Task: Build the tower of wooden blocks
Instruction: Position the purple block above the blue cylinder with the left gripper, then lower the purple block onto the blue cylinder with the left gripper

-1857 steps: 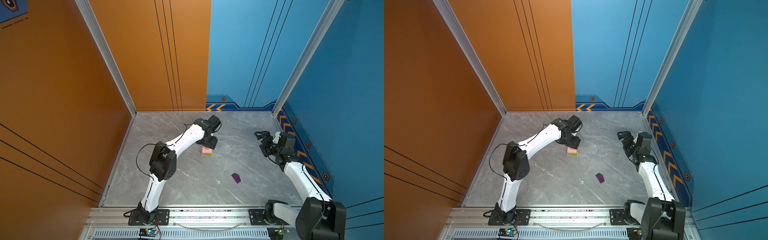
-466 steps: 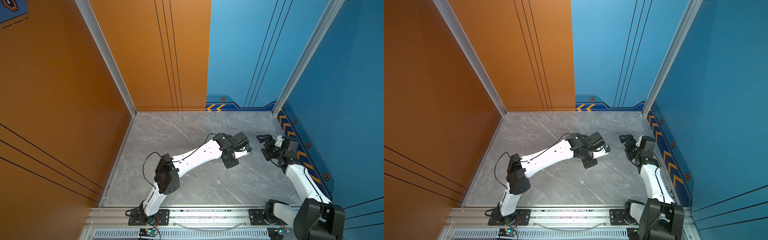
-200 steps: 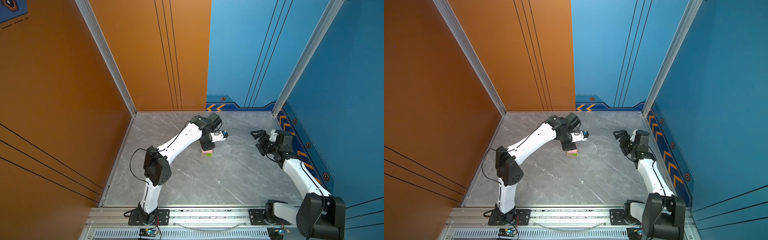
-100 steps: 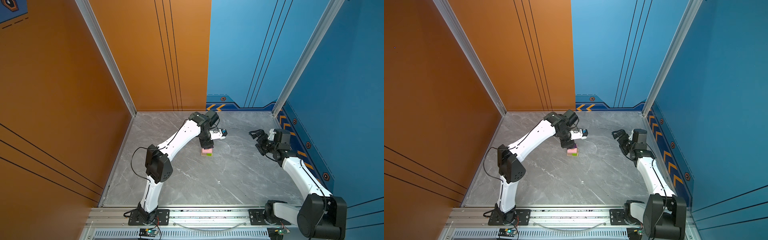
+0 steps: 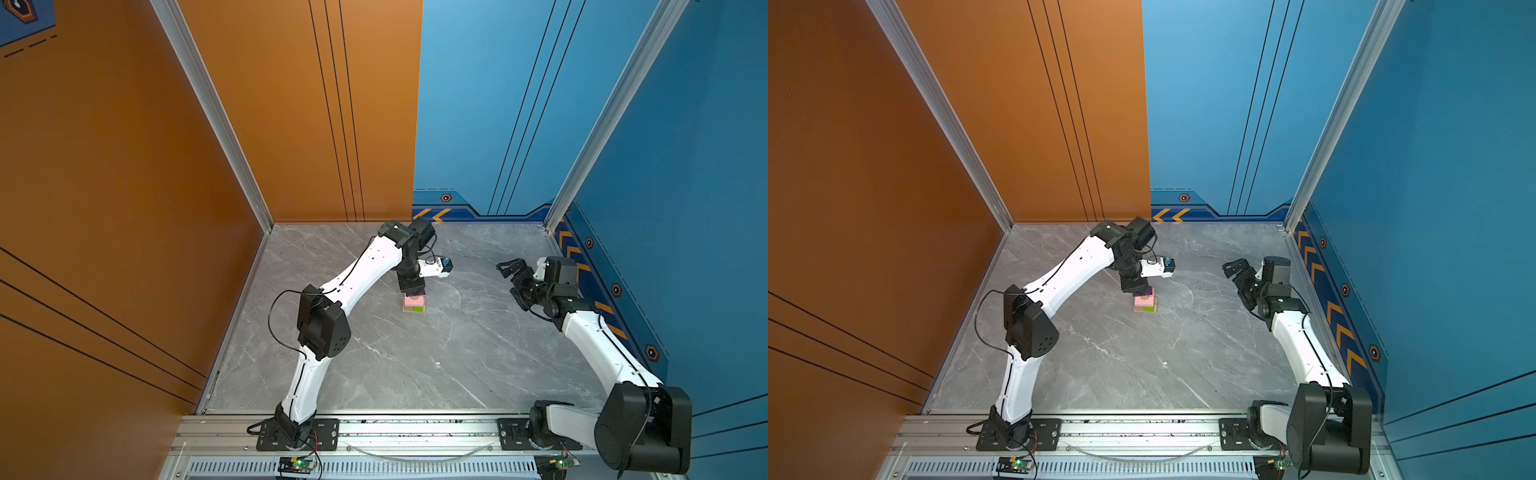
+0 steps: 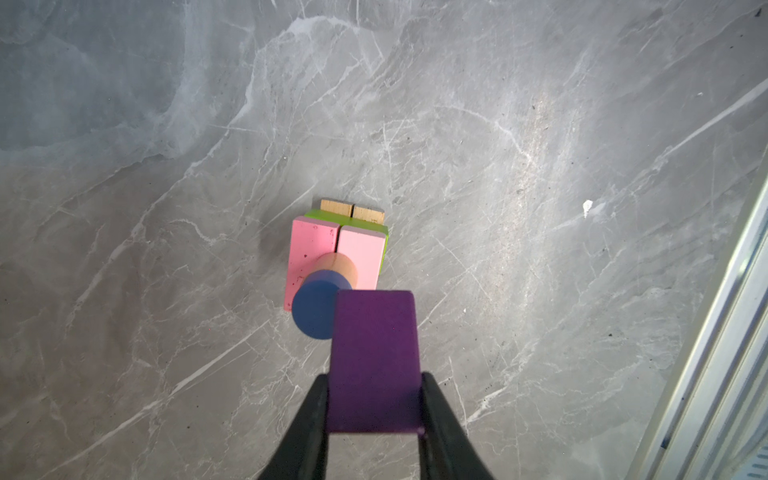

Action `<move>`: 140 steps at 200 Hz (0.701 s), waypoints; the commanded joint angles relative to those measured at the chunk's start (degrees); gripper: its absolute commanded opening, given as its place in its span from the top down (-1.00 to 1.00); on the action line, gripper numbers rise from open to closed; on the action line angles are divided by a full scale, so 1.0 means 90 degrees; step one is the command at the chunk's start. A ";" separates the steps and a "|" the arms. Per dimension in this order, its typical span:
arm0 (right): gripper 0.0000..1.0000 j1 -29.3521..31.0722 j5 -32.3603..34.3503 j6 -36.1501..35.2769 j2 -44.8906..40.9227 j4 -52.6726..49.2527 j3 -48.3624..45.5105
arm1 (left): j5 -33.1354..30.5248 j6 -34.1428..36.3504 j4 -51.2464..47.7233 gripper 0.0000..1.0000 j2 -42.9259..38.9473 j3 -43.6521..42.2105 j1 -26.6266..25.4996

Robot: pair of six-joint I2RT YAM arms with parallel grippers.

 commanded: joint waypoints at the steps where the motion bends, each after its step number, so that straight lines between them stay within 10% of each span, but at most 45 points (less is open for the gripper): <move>1: -0.99 0.0082 0.0131 -0.0156 0.0131 -0.0192 0.0228 | 0.0218 0.0290 -0.0189 0.73 0.0150 0.0257 0.0074; 140: -1.00 0.0302 0.0180 -0.0195 0.0469 -0.0182 0.0406 | 0.0148 0.0716 -0.0191 0.64 0.0401 0.0492 0.0135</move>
